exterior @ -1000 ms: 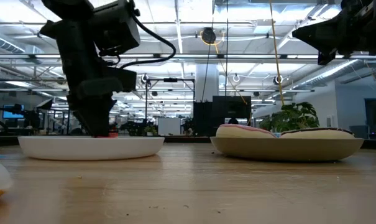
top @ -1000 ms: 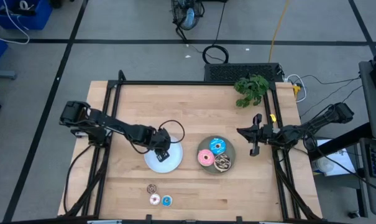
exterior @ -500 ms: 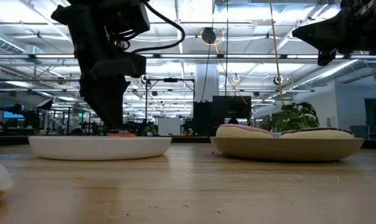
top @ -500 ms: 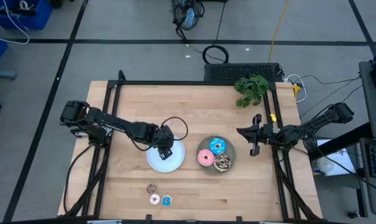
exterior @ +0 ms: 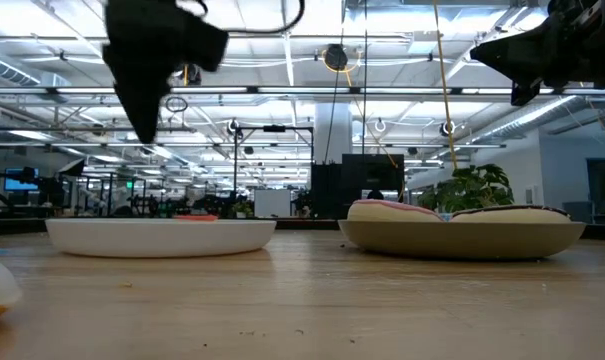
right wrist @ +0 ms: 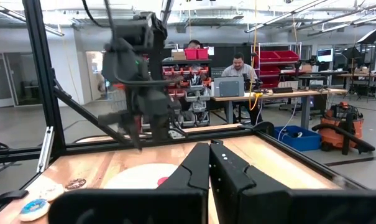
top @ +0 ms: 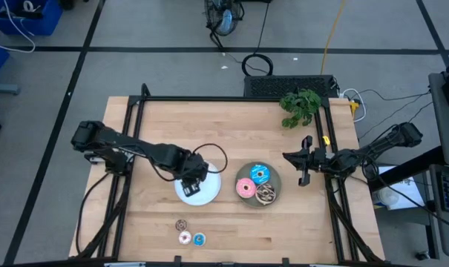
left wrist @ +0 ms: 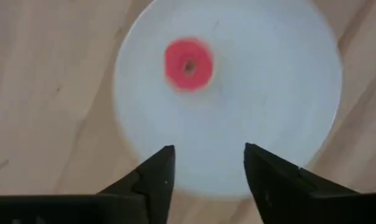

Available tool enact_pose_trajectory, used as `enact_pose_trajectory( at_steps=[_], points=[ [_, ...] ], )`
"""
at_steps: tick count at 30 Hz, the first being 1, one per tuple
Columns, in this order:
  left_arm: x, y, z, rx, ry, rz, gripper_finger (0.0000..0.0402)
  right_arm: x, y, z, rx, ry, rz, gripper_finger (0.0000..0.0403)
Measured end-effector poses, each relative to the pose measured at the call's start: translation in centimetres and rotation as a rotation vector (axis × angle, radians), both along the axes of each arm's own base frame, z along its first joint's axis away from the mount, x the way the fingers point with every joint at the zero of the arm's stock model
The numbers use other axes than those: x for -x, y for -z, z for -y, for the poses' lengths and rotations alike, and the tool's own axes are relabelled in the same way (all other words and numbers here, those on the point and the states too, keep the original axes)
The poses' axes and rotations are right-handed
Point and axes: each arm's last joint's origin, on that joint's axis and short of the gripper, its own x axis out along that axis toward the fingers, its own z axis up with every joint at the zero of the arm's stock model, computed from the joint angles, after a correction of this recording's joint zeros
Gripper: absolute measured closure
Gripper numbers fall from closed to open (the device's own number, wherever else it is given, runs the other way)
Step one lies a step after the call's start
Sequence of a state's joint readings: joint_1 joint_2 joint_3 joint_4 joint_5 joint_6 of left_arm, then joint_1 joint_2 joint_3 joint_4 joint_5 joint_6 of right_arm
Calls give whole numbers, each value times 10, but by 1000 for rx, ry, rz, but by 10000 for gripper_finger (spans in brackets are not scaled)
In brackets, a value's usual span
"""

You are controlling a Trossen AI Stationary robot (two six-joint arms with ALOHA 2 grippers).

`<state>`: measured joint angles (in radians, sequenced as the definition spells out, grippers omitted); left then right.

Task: Pick & Place donuts
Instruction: Put the small brown donut on the white plate

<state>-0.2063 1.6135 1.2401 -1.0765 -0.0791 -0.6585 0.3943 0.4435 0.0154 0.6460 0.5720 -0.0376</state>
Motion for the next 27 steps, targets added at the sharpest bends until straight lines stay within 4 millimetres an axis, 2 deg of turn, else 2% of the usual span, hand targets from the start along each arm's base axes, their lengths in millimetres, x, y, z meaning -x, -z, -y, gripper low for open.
enact_pose_trajectory(
  at_steps=[6, 9, 11, 15, 19, 27],
  points=[
    [15, -35, 31, -34, -42, -68, 309, 0, 0, 0, 1, 1, -1, 403],
    [21, -42, 48, -59, -35, -49, 369, 0, 0, 0, 1, 1, -1, 403],
    [25, -43, 61, -56, -16, -33, 392, 0, 0, 0, 1, 1, -1, 403],
    [33, -43, 75, -59, 22, -35, 378, 0, 1, 0, 8, 4, -9, 403],
    [35, -43, 80, -48, -15, -26, 366, 0, 0, 0, 13, 5, -7, 403],
    [40, -43, 96, -38, -58, 26, 377, 0, -1, 0, 30, 9, 0, 403]
  ],
)
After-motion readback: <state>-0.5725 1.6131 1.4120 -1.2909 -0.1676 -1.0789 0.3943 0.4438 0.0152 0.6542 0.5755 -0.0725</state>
